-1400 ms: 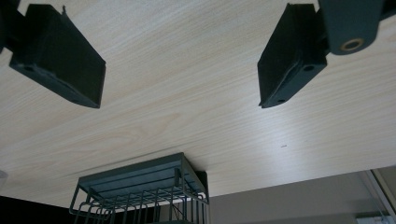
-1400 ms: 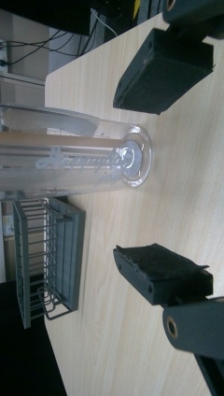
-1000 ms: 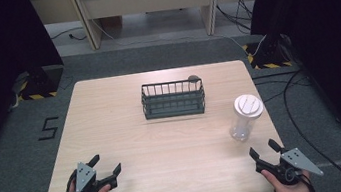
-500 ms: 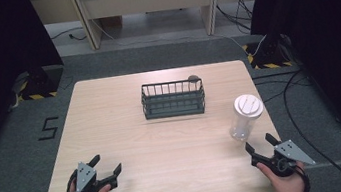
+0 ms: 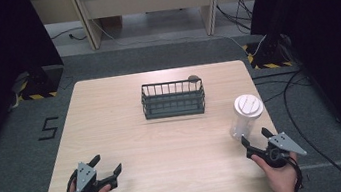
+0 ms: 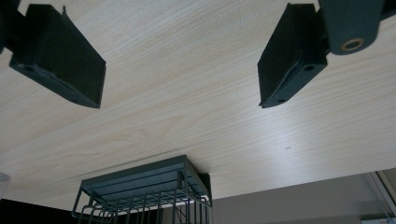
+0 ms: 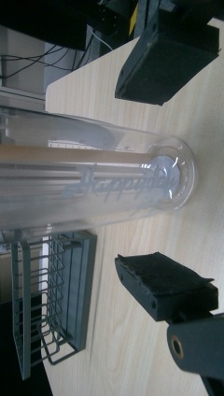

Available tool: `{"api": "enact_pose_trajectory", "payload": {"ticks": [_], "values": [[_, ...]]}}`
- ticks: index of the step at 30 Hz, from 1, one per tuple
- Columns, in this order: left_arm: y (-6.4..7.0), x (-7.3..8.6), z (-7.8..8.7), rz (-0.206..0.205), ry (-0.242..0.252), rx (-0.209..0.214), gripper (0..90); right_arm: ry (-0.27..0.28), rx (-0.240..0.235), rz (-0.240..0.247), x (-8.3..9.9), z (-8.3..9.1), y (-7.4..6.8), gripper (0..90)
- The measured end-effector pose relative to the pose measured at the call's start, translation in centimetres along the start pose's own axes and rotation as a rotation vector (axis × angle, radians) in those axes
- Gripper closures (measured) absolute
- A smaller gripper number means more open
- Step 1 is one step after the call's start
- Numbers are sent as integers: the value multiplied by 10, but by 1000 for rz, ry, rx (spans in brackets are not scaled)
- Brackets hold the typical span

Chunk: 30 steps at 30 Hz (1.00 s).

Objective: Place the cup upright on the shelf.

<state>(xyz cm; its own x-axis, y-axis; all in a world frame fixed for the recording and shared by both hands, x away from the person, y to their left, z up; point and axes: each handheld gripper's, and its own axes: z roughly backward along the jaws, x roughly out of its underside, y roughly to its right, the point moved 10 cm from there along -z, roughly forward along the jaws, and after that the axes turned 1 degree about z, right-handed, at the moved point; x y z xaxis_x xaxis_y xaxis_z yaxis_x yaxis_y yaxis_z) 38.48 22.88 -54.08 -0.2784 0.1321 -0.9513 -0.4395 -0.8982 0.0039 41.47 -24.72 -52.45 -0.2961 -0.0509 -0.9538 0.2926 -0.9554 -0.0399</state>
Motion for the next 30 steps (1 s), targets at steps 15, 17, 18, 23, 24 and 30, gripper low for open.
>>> {"api": "enact_pose_trajectory", "payload": {"ticks": [15, 17, 18, 23, 24, 30], "values": [[-1, 0, 0, 3, -2, -1, 148, -18, 17, 16, -1, -25, 7, 167], [0, 0, 0, 2, -2, 0, 148, -21, 17, 18, -1, -28, 8, 166], [0, 0, 0, 3, -1, 0, 148, -22, 16, 19, -1, -29, 8, 166], [0, 1, 0, 3, -4, 2, 148, -27, 21, 25, -1, -36, 9, 163], [0, 1, 0, 3, -4, 2, 148, -27, 21, 25, -1, -36, 9, 163], [0, 1, 0, 5, -2, 2, 148, -26, 8, 30, -4, -46, 5, 157]]}}
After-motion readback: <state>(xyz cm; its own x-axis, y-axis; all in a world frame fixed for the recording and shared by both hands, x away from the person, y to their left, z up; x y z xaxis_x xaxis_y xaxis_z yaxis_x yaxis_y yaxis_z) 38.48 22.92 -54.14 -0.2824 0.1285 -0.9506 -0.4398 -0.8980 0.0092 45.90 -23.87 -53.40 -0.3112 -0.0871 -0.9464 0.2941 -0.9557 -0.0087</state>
